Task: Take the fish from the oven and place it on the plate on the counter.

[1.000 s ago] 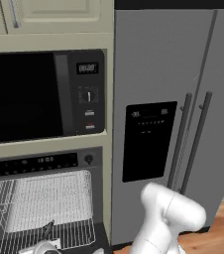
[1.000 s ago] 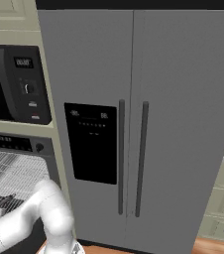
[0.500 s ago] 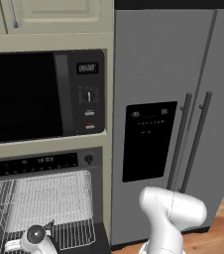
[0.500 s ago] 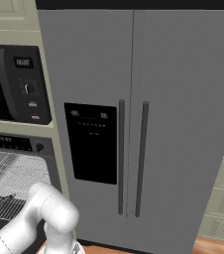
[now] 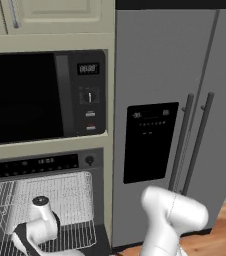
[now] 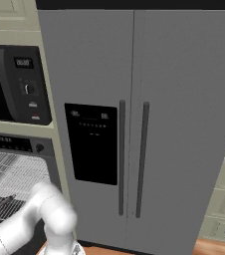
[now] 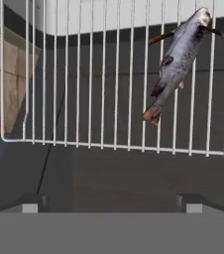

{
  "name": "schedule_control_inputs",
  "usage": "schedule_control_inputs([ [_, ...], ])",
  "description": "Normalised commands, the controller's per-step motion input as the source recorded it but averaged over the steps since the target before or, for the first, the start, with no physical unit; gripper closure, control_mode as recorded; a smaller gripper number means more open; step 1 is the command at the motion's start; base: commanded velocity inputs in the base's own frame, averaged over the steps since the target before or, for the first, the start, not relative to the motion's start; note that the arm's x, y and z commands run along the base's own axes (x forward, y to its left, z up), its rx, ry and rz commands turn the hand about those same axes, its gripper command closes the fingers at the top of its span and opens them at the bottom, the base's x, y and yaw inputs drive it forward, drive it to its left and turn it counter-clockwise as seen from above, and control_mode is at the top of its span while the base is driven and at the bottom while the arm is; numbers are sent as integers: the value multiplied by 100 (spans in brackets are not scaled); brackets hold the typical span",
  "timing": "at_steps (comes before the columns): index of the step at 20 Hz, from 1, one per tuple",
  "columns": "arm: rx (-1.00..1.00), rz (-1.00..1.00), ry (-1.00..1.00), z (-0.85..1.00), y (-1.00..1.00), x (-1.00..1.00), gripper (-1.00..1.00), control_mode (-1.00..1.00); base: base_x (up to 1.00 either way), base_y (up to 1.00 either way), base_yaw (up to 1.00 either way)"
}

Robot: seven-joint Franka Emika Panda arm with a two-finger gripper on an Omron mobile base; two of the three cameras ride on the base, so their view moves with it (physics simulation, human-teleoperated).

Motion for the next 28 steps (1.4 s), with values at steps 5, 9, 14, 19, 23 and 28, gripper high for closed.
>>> schedule_control_inputs([
  [5, 0, 0, 3, 0, -8, 9, -100, -100, 0, 0, 0],
  [9, -3, 2, 1, -11, 0, 5, -100, -100, 0, 0, 0],
  [14, -12, 3, -7, -37, -10, 0, -100, -100, 0, 0, 0],
  [19, -1, 0, 0, -13, -36, 10, -100, -100, 0, 0, 0],
  [23, 3, 0, 0, -38, -48, 20, -100, -100, 0, 0, 0],
  [28, 8, 0, -5, -37, -55, 10, -100, -100, 0, 0, 0],
])
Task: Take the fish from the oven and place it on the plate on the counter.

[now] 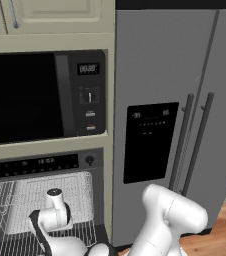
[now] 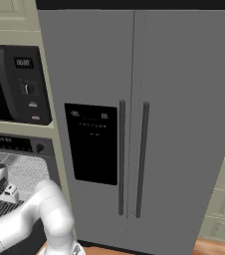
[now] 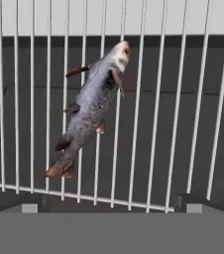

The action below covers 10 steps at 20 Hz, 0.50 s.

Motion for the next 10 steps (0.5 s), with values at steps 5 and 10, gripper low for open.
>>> schedule_control_inputs([
  [5, 13, 0, -9, -9, -18, 24, -100, -100, 0, 0, 0],
  [10, 15, 0, -10, 0, 0, 11, -100, -100, 0, 0, 0],
])
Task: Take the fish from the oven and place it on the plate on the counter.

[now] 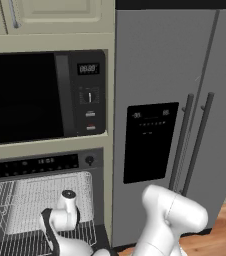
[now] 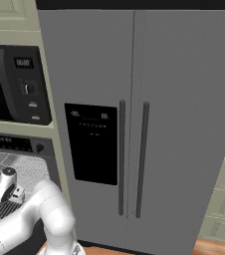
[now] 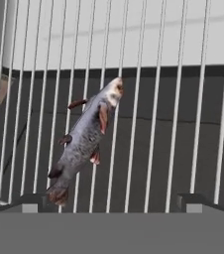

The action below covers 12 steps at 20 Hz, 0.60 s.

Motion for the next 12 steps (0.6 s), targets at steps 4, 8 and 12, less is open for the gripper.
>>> schedule_control_inputs([
  [4, 3, 0, -3, 0, 0, 16, -100, -100, 0, 0, 0],
  [8, 0, 0, 0, 0, 11, 16, -100, -100, 0, 0, 0],
  [12, 0, 0, 3, 0, 31, 22, -100, -100, 0, 0, 0],
])
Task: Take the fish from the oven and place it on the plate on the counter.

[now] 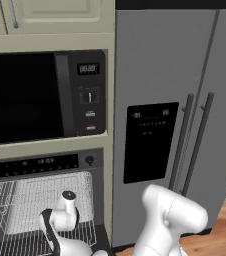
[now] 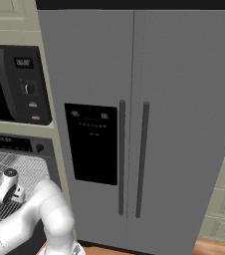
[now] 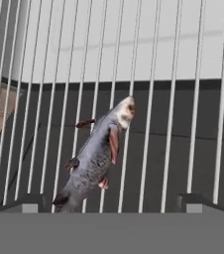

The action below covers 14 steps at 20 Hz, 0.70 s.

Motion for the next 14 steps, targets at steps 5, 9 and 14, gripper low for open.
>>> schedule_control_inputs([
  [5, 0, 0, 4, -12, 21, 22, -100, -100, 0, 0, 0],
  [9, 0, 0, 3, -37, 4, 21, -100, -100, 0, 0, 0],
  [14, 0, 0, 0, -60, 0, 8, -100, -100, 0, 0, 0],
])
